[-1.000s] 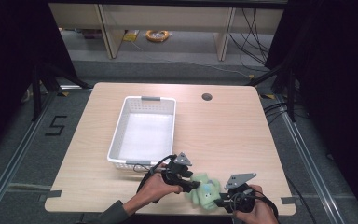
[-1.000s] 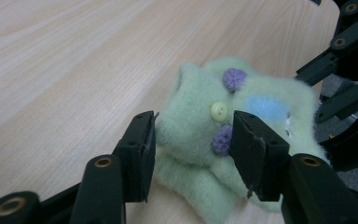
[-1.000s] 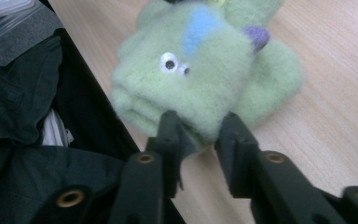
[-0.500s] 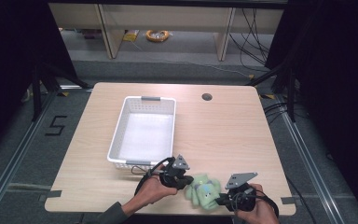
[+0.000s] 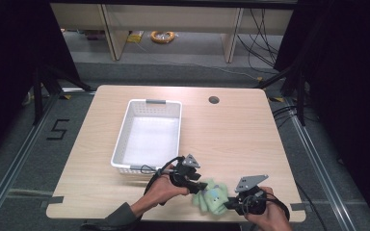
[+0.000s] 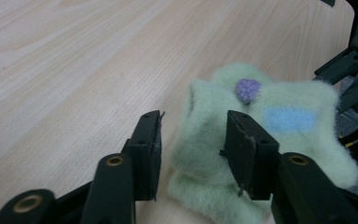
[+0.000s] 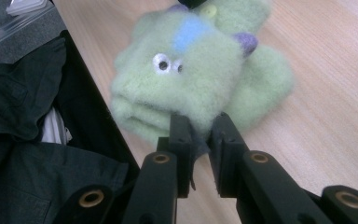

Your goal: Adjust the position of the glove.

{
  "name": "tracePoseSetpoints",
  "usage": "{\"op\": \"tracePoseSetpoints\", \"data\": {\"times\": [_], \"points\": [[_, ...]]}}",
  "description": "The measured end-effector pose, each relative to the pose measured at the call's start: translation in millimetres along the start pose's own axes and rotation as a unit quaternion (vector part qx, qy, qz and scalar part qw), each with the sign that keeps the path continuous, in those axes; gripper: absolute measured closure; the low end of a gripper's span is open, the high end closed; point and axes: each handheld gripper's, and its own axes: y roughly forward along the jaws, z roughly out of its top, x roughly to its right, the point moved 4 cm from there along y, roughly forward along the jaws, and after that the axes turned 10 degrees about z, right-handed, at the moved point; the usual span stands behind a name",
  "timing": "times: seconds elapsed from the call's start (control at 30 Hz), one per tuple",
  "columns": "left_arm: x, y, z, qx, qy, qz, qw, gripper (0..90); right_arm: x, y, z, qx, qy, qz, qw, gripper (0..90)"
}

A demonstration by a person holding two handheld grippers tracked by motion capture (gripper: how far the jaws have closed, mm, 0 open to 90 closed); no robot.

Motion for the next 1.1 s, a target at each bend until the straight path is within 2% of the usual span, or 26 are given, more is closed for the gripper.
{"op": "tracePoseSetpoints", "data": {"times": [0.03, 0.1, 0.13, 0.2, 0.27, 0.3, 0.33, 0.43, 0.47, 0.5, 0.53, 0.57, 0.6, 0.63, 0.67, 0.7, 0.73, 0.77, 0.8, 0.9, 0.93, 0.97, 1.0, 1.03, 1.07, 1.1], "points": [[0.1, 0.7, 0.0, 0.0, 0.002, -0.009, 1.0, 60.6, 1.3, 0.5, 0.2, -0.001, -0.005, 0.0, 1.0, 81.1], [-1.2, 2.7, -1.6, -0.006, -0.003, -0.023, 0.9997, 63.4, -0.6, 1.1, -0.5, -0.002, 0.007, 0.003, 1.0, 81.0], [-0.5, 2.3, -2.2, -0.007, -0.009, -0.024, 0.9997, 67.3, -0.6, 1.1, -1.0, -0.003, 0.01, 0.005, 0.9999, 81.1], [0.6, 0.5, -2.6, -0.003, -0.005, -0.023, 0.9997, 79.1, 0.2, 0.9, -1.1, -0.003, 0.009, 0.002, 0.9999, 81.1], [2.8, -2.0, -2.9, -0.003, -0.007, -0.018, 0.9998, 84.3, -0.1, 2.7, -1.0, 0.003, 0.012, 0.004, 0.9999, 81.1], [2.9, -3.9, -3.1, -0.004, -0.004, -0.012, 0.9999, 85.1, 0.4, 2.2, -0.8, 0.001, 0.01, 0.003, 0.9999, 81.2], [4.3, -5.1, -2.9, 0.0, -0.011, -0.016, 0.9998, 85.5, 0.5, 1.0, -0.5, -0.002, 0.01, 0.003, 0.9999, 81.3], [4.7, -8.8, -3.1, 0.006, -0.013, -0.023, 0.9996, 85.9, -1.7, -1.3, 0.5, 0.009, 0.014, 0.004, 0.9999, 81.6], [6.9, -14.6, -2.3, 0.024, -0.033, -0.027, 0.9988, 86.0, 1.2, -4.1, 1.8, 0.014, -0.006, -0.004, 0.9999, 81.8], [6.9, -14.6, -2.3, 0.024, -0.033, -0.027, 0.9988, 86.0, 1.2, -4.1, 1.8, 0.014, -0.006, -0.004, 0.9999, 81.8], [8.6, -24.7, -2.9, 0.031, -0.032, -0.027, 0.9986, 86.0, -2.1, -12.2, 4.3, 0.016, 0.004, 0.007, 0.9998, 82.1], [11.0, -29.7, -2.6, 0.04, -0.03, -0.028, 0.9983, 86.0, -0.1, -15.8, 7.0, 0.029, -0.007, 0.0, 0.9995, 82.2], [12.8, -33.6, -2.2, 0.052, -0.025, -0.03, 0.9979, 86.0, 0.6, -19.9, 9.8, 0.031, -0.011, -0.009, 0.9994, 82.4], [16.4, -38.9, -4.0, 0.048, -0.04, -0.028, 0.9977, 86.0, -0.1, -24.9, 12.6, 0.029, -0.012, -0.012, 0.9994, 82.6], [18.3, -41.9, -5.1, 0.057, -0.039, -0.027, 0.9973, 86.0, 2.6, -27.9, 16.2, 0.033, -0.029, -0.021, 0.9988, 82.7], [18.3, -41.9, -5.1, 0.057, -0.039, -0.027, 0.9973, 86.0, 2.6, -27.9, 16.2, 0.033, -0.029, -0.021, 0.9988, 82.7], [21.4, -46.1, -9.8, 0.063, -0.052, -0.03, 0.9962, 86.0, 4.7, -32.5, 22.6, 0.028, -0.037, -0.025, 0.9986, 83.0], [21.4, -46.1, -9.8, 0.063, -0.052, -0.03, 0.9962, 86.0, 4.7, -32.5, 22.6, 0.028, -0.037, -0.025, 0.9986, 83.0], [25.4, -47.6, -15.4, 0.072, -0.071, -0.029, 0.9944, 86.0, 8.2, -34.0, 28.1, 0.019, -0.044, -0.02, 0.9986, 83.2], [27.8, -46.3, -23.2, 0.067, -0.082, -0.03, 0.9939, 86.0, 12.1, -31.9, 32.8, 0.015, -0.047, -0.017, 0.9986, 83.4], [29.6, -43.7, -29.7, 0.067, -0.1, -0.026, 0.9924, 86.0, 15.9, -30.8, 36.8, -0.003, -0.05, -0.011, 0.9987, 83.6], [29.6, -42.2, -31.9, 0.068, -0.106, -0.038, 0.9913, 85.9, 17.6, -28.7, 38.4, -0.007, -0.048, -0.008, 0.9988, 83.6], [29.4, -41.0, -33.5, 0.068, -0.118, -0.037, 0.99, 85.9, 20.6, -26.0, 40.5, -0.01, -0.059, -0.001, 0.9982, 83.6], [29.5, -39.7, -34.7, 0.065, -0.117, -0.038, 0.9902, 85.9, 23.6, -24.4, 42.5, -0.014, -0.064, 0.002, 0.9978, 83.6], [28.4, -39.2, -36.0, 0.062, -0.116, -0.036, 0.9906, 85.8, 24.4, -22.5, 43.0, -0.016, -0.05, -0.001, 0.9986, 83.6], [28.4, -39.2, -36.0, 0.062, -0.116, -0.036, 0.9906, 85.8, 26.0, -20.9, 43.7, -0.028, -0.052, 0.01, 0.9982, 83.6]]}}
